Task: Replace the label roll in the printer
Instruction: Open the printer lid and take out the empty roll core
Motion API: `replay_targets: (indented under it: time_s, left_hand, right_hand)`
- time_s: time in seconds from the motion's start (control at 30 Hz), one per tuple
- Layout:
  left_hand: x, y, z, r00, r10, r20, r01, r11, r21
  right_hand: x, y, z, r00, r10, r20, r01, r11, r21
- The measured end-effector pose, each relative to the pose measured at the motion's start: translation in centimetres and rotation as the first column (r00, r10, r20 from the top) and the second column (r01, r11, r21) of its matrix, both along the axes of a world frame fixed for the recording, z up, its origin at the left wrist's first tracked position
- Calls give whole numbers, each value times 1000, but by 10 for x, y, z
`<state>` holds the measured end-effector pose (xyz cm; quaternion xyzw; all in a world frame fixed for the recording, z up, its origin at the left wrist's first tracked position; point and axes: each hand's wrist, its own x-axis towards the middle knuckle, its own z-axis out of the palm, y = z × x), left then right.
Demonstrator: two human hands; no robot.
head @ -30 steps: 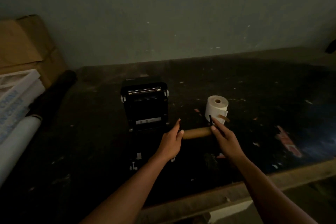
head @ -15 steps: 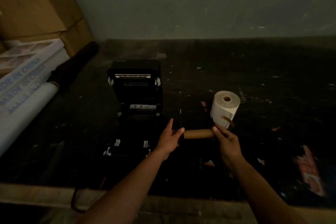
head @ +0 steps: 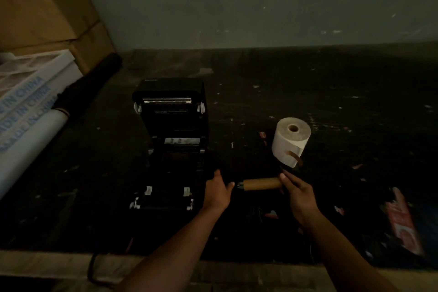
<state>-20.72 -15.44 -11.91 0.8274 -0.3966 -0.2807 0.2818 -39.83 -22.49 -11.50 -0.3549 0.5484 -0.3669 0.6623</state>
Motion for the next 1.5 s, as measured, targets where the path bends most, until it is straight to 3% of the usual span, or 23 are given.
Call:
replay_targets:
  time_s: [0.17,0.27,0.37,0.5,0.63,0.77,1.0,1.3,1.5]
  left_hand:
    - [1,-2,3,999,-30,-15,30,1000,-7]
    - [1,-4,9,989,-127,-82,118,988,-103]
    - [3,-3,15,942,-227,-248,197,970,-139]
    - [3,-2,17,835,-147,-530,75,985,-154]
    - [6,0,20,745,-106,-658,17,990,-140]
    - [8,1,22,724,-116,-680,44,991,-123]
    - [9,-1,16,689,-108,-717,49,993,-103]
    - [9,-8,14,664,-1,-748,-86,993,-78]
    - [3,-12,7,672,101,-734,-187,982,-37]
  right_hand:
    - [-1,0,1,1000,-4,-22,5,999,40]
    - [1,0,5,1000,-14,2,14,998,65]
    - [4,3,10,998,-23,54,18,996,87]
    - [9,6,14,993,-23,116,14,997,70]
    - [9,8,14,985,-3,172,-10,997,76]
    - [6,7,15,983,45,178,-70,988,138]
    - [6,8,18,987,-2,161,-24,987,159]
    - [-49,-10,26,979,-98,178,60,977,206]
    - [-86,-20,28,985,-146,94,118,961,250]
